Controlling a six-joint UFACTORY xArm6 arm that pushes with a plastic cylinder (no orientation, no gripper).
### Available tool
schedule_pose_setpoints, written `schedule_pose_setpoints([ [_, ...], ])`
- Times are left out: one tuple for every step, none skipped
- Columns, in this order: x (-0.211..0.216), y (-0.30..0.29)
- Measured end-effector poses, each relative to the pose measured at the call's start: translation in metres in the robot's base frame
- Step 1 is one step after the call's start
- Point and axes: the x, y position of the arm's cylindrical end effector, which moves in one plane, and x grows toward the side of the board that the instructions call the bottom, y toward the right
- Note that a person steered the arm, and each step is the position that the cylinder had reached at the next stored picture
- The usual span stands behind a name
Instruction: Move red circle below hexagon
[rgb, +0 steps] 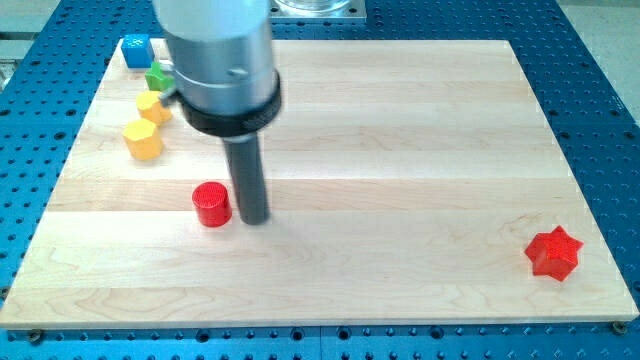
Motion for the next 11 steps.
schedule_pose_setpoints([
  [0.003,-0.045],
  [-0.01,-0.125],
  [-0.021,-0.142],
  [-0.019,-0.074],
  [-0.025,-0.065],
  [-0.04,-0.08],
  [-0.044,-0.092],
  [-0.061,-0.054],
  [-0.077,-0.089],
  [-0.063,-0.101],
  [-0.062,-0.11],
])
